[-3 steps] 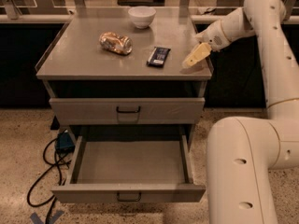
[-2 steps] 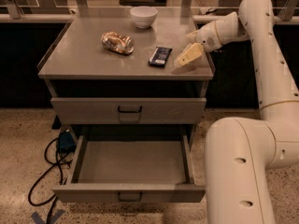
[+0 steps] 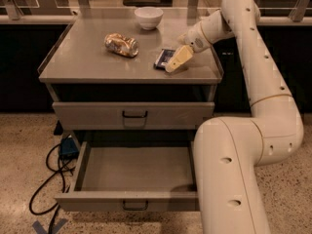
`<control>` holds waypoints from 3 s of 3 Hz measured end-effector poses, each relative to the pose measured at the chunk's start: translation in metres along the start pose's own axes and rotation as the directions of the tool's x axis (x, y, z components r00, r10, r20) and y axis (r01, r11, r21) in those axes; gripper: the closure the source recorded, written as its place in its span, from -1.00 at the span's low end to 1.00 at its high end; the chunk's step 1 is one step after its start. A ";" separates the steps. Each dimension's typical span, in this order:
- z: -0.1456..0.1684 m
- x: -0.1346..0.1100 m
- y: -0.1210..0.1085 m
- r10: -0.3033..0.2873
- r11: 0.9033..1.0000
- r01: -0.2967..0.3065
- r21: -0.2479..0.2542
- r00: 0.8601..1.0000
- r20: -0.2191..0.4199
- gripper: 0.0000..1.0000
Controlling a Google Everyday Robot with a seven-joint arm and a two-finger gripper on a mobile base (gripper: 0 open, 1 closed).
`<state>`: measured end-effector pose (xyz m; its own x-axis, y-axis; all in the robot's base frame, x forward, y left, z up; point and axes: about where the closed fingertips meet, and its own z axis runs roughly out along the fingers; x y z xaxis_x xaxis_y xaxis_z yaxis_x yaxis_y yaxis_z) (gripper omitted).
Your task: Place rxbar blueberry into middle drawer
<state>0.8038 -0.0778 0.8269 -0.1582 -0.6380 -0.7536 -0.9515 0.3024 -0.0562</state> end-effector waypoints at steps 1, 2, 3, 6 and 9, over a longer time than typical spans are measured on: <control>0.016 0.007 0.002 0.013 1.000 -0.013 -0.025 1.000 -0.002 -1.00; 0.016 0.007 0.002 0.013 1.000 -0.013 -0.025 1.000 -0.002 -1.00; 0.016 0.007 0.002 0.013 1.000 -0.013 -0.025 1.000 -0.002 -0.63; 0.011 0.001 0.003 0.013 1.000 -0.013 -0.025 1.000 -0.002 0.77; -0.094 -0.020 0.034 -0.015 1.000 0.017 -0.020 0.994 0.108 1.00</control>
Offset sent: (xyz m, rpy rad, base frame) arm 0.0092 0.0039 -0.0250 0.0078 0.0559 0.0213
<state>0.7504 -0.1212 0.9013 -0.1143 -0.5618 -0.8193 -0.9591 0.2774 -0.0564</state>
